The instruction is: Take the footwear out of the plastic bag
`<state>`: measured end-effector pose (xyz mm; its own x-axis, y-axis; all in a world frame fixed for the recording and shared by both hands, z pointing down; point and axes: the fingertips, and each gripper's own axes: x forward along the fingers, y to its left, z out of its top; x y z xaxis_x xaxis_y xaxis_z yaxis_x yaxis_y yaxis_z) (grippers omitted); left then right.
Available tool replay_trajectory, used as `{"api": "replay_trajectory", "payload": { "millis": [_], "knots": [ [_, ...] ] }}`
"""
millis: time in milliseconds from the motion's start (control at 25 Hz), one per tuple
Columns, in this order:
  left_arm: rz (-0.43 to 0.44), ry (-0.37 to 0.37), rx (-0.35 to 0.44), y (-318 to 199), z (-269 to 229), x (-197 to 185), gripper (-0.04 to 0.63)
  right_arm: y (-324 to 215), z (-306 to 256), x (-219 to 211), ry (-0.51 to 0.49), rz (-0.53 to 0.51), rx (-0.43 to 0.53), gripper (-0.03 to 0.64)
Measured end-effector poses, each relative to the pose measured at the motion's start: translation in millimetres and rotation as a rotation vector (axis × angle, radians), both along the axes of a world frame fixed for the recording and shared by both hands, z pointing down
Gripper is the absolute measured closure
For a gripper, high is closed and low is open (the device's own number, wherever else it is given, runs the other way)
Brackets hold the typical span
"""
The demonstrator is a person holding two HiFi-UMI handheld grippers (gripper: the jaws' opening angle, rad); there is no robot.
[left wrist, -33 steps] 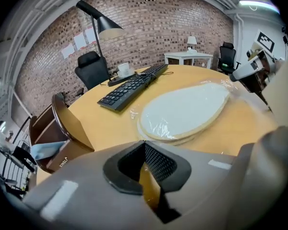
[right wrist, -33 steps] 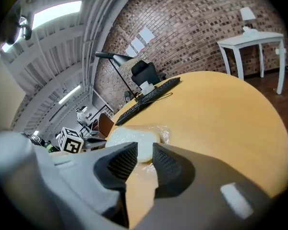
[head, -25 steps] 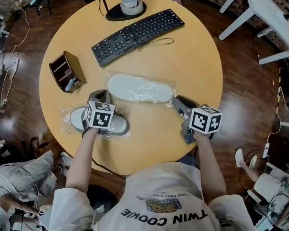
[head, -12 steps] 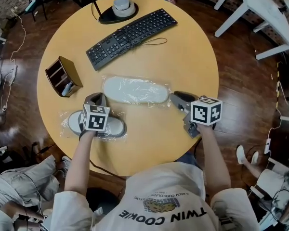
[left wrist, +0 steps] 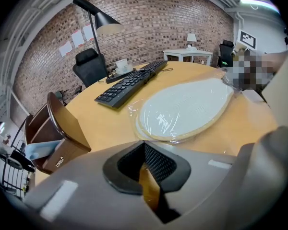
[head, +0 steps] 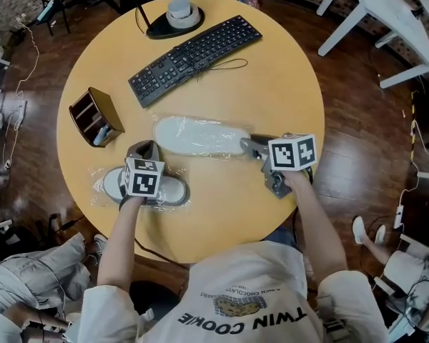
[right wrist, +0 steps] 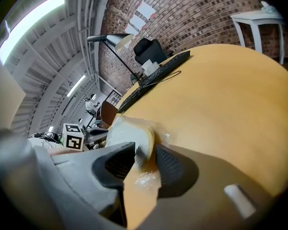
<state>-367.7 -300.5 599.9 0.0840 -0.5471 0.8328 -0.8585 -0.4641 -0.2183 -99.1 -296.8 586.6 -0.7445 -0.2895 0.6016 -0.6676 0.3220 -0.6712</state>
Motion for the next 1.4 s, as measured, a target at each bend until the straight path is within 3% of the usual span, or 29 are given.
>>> {"api": "replay_trajectory", "payload": {
  "millis": [80,320,680,1400],
  "knots": [
    [-0.001,0.002,0.001,-0.1,0.2,0.3,0.595,-0.6,2.0,-6.0,-0.004,-0.025,-0.030,0.449],
    [-0.004,0.002,0.005,-0.5,1.0,-1.0,0.595,-3.1,4.8,-19.9,-0.024,-0.062,-0.078,0.448],
    [-0.003,-0.043,0.011,-0.8,2.0,-1.3,0.597,-0.7,-7.4,-11.7,-0.128,0.051,-0.028,0.535],
    [-0.028,-0.128,0.007,1.7,2.9,0.1,0.597,14.5,-24.7,42.9,0.061,0.126,0.156,0.537]
  ]
}}
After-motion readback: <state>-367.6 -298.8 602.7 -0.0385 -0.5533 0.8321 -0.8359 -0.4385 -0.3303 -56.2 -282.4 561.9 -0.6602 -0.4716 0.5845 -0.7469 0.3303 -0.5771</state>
